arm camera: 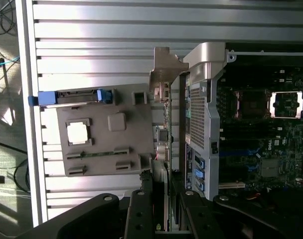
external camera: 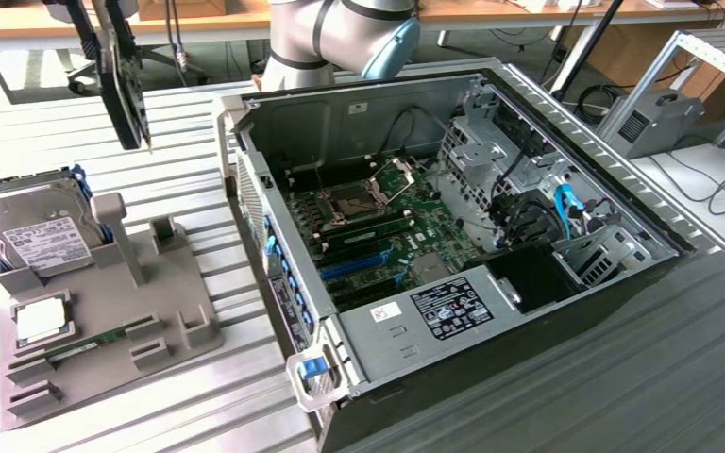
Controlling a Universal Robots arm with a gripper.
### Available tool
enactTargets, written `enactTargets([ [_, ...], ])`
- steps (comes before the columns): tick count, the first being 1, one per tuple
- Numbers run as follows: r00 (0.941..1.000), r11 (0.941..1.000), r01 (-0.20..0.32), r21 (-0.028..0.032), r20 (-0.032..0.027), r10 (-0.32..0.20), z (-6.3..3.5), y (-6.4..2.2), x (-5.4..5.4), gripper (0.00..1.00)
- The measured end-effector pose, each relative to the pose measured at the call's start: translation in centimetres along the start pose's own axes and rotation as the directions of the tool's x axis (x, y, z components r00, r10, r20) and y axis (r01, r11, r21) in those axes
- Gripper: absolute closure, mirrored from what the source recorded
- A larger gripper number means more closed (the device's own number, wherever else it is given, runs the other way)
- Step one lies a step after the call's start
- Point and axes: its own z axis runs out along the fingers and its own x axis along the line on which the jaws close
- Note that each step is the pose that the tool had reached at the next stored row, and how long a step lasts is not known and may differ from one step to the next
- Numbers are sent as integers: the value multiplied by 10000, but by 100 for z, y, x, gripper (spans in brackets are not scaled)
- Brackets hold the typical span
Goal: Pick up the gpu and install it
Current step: 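Pick up the gpu and move the gpu toward the slot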
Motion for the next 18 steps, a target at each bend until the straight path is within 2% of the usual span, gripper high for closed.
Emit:
enactTargets([
  [18, 10000, 10000, -1, -20, -1, 1, 48, 1, 3, 74],
])
